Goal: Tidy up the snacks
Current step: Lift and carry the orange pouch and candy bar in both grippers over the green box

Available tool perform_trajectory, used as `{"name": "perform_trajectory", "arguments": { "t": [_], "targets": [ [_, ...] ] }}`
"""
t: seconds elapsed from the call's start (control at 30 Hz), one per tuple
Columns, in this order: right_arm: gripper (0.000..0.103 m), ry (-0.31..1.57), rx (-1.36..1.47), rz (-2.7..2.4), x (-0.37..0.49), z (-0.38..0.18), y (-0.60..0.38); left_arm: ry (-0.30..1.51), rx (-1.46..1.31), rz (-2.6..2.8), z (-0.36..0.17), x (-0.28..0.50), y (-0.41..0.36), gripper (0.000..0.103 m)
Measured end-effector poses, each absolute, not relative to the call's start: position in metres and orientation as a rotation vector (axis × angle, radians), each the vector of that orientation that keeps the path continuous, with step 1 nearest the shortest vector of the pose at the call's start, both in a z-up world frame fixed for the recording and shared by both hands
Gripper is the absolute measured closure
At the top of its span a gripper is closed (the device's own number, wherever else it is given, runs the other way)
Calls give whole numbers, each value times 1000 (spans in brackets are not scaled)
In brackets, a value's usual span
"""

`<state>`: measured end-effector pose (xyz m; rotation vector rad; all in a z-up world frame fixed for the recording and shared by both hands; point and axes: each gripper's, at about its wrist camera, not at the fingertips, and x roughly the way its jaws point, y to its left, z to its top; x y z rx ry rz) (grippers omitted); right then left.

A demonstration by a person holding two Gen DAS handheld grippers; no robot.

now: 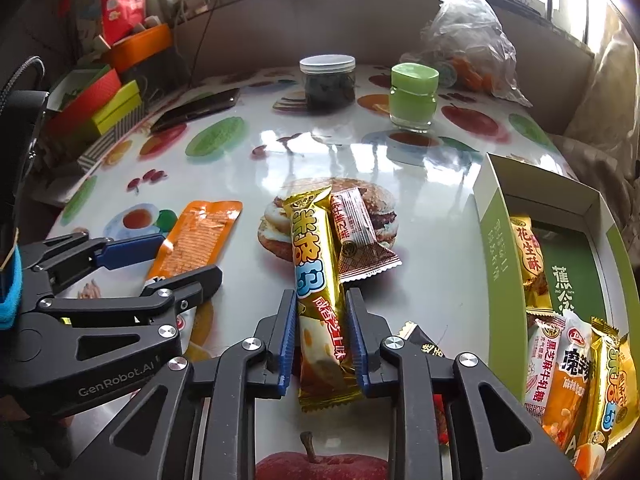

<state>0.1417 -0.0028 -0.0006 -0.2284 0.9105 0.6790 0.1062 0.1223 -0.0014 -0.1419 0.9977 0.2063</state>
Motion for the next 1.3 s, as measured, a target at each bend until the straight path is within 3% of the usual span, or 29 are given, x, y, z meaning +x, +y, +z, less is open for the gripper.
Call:
{"name": "perform_trajectory", "arguments": {
  "t": [0.67,1.3],
  "targets": [
    [82,881,-212,670,133,5,-7,978,-190,219,3,99,127,53],
    [82,849,-176,648,116,21,-23,945,-204,180,22,87,117,54]
  ]
}}
